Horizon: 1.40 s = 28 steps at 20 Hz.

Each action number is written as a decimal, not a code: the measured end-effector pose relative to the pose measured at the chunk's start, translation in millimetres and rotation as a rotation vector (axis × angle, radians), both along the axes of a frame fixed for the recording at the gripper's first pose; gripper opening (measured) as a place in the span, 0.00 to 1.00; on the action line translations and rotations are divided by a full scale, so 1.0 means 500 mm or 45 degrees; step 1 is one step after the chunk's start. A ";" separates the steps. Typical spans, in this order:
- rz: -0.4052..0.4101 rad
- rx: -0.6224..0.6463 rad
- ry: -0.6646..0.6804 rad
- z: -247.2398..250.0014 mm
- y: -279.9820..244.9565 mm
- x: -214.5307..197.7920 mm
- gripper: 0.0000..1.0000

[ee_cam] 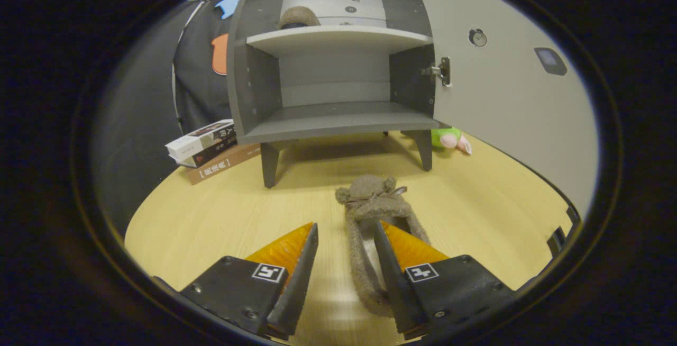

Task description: Open the shoe cabinet door, grab the shoes and put them into the shoe cabinet, then close the shoe cabinet door.

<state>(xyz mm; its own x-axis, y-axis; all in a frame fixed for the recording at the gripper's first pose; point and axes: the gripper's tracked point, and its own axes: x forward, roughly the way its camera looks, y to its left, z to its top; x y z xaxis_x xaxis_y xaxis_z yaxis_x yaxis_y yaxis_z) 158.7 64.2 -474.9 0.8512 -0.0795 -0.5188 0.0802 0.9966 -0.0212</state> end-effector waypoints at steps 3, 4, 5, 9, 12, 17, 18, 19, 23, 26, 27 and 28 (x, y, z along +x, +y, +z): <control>-0.032 0.017 -0.018 -0.012 -0.022 0.042 0.56; -0.024 0.054 0.018 -0.027 -0.024 0.051 0.46; 0.006 0.088 0.056 -0.039 -0.018 0.062 0.37; 0.078 0.194 0.060 -0.049 -0.012 0.078 0.11; 0.128 0.141 -0.059 -0.014 -0.012 0.070 0.08; 0.169 0.100 -0.170 0.056 -0.038 0.028 0.08; 0.164 0.083 -0.191 0.071 -0.047 0.022 0.08; 0.160 0.066 -0.210 0.088 -0.052 0.015 0.08; 0.186 0.028 -0.277 0.170 -0.056 -0.006 0.08; 0.214 0.001 -0.367 0.260 -0.052 -0.014 0.08; 0.225 0.000 -0.395 0.288 -0.049 -0.015 0.08; 0.239 -0.001 -0.425 0.320 -0.047 -0.015 0.08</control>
